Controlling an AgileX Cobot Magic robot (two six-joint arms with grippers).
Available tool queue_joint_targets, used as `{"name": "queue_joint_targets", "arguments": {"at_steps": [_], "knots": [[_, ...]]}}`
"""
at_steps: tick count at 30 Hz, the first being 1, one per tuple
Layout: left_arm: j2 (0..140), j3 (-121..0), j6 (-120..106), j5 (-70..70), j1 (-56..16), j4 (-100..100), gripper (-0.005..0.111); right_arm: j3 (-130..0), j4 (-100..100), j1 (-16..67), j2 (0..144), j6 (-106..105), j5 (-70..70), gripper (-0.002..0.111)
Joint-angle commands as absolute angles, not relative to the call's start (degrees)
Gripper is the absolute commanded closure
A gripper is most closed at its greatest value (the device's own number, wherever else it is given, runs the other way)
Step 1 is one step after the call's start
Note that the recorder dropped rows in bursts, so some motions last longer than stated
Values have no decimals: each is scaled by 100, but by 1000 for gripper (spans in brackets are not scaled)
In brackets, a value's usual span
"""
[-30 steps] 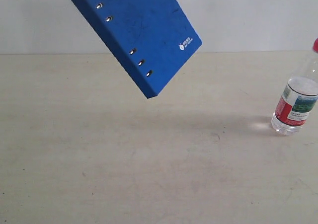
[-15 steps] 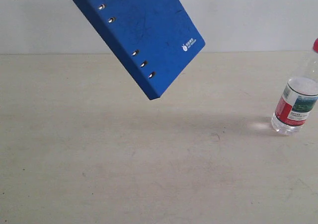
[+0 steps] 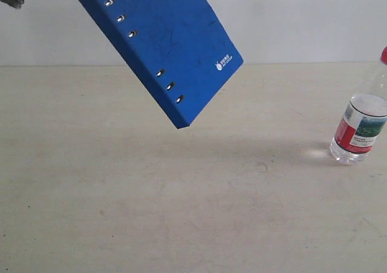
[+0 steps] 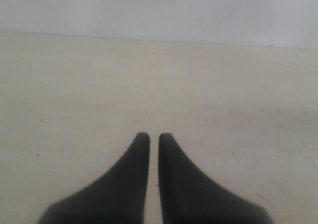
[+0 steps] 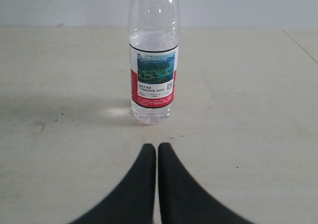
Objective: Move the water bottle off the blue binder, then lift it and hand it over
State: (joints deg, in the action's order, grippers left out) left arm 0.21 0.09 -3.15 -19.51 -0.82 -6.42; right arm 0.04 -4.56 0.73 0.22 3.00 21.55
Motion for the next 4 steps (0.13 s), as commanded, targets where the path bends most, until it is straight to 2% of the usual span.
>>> {"name": "queue_joint_targets", "arguments": {"at_steps": [1,4], "knots": [[0,0,-349,-1933,-125,-622,100,0,-472,55,0,267,2073,108],[0,0,-349,-1933,-125,-622,100,0,-472,55,0,267,2073,108]]}}
